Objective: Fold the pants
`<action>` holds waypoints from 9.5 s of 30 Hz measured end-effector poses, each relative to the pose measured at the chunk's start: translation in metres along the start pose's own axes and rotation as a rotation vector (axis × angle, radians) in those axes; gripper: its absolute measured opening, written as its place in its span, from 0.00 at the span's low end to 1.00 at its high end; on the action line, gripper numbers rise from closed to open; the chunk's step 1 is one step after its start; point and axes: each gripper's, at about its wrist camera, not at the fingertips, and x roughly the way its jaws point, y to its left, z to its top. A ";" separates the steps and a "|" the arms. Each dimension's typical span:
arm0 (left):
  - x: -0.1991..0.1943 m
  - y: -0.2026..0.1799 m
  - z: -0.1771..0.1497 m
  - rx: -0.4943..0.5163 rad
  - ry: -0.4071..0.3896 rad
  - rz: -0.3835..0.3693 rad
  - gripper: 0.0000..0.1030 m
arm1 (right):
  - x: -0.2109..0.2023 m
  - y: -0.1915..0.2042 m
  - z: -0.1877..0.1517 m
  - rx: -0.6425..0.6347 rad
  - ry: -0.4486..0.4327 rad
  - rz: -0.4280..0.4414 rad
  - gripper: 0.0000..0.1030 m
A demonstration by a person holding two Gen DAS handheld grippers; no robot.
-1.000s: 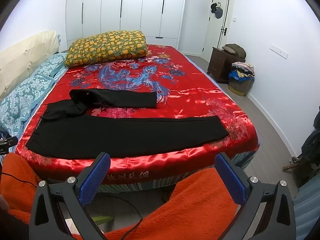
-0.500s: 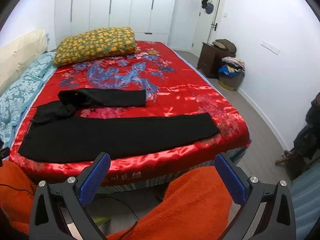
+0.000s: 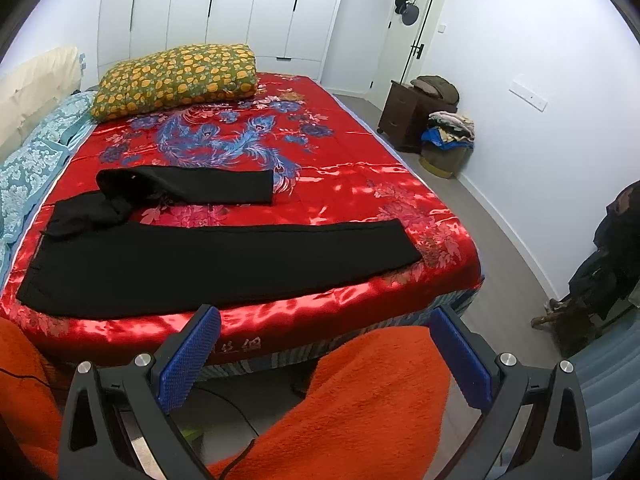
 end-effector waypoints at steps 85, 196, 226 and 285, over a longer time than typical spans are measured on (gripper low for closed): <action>0.144 -0.013 0.128 -0.099 -0.073 -0.157 0.99 | 0.435 0.048 0.251 0.199 0.288 0.629 0.86; 0.199 0.022 0.019 -0.110 0.045 -0.126 0.99 | 0.180 0.071 -0.007 -0.107 -0.054 0.337 0.91; 0.169 0.010 0.030 -0.076 -0.054 -0.044 0.99 | 0.184 0.079 -0.003 -0.086 -0.085 0.391 0.91; 0.279 -0.008 0.078 -0.128 0.085 0.007 0.99 | 0.552 -0.031 0.367 -0.070 0.039 0.438 0.05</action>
